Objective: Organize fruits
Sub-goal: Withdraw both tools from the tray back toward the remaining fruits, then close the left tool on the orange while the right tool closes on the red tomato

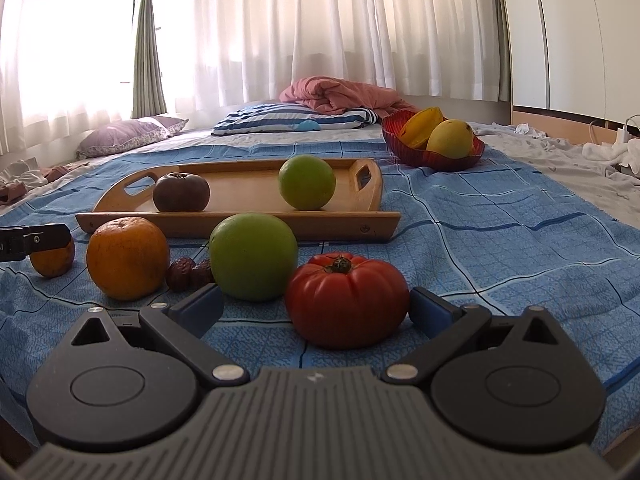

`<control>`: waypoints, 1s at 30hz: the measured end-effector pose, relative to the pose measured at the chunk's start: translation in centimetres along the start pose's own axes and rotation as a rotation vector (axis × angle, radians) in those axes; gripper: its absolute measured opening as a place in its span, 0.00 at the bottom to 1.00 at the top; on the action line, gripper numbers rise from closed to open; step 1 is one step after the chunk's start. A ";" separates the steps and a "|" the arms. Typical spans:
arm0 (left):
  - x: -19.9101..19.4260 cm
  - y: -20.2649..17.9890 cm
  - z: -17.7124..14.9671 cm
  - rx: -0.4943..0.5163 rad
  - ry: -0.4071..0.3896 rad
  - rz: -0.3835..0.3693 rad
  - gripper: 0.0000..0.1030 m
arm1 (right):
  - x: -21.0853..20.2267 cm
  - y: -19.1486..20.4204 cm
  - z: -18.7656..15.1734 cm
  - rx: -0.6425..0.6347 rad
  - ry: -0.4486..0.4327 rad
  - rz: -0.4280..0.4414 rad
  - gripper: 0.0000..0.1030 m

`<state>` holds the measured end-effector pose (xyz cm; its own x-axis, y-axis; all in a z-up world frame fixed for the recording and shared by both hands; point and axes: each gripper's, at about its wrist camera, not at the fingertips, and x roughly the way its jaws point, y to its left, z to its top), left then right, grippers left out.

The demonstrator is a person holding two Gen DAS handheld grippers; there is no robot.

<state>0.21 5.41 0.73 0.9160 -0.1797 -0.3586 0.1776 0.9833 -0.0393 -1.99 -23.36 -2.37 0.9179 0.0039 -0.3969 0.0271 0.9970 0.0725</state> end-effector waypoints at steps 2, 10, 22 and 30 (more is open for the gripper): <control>0.0 0.0 0.0 -0.002 0.003 0.004 0.77 | 0.0 0.0 -0.1 0.005 0.001 0.000 1.00; 0.8 0.6 -0.1 -0.026 0.061 0.011 0.58 | 0.0 0.0 -0.1 0.012 -0.001 -0.001 1.00; 1.4 0.8 -0.3 -0.022 0.084 0.034 0.51 | -0.4 -0.4 -0.1 0.028 -0.007 -0.006 0.91; 1.7 0.6 -0.2 -0.011 0.097 0.030 0.46 | -0.4 -0.4 -0.1 0.021 0.000 -0.018 0.82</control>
<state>1.75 5.75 -0.11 0.8816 -0.1475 -0.4483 0.1466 0.9885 -0.0369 -2.42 -23.72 -2.34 0.9172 -0.0140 -0.3982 0.0518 0.9951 0.0844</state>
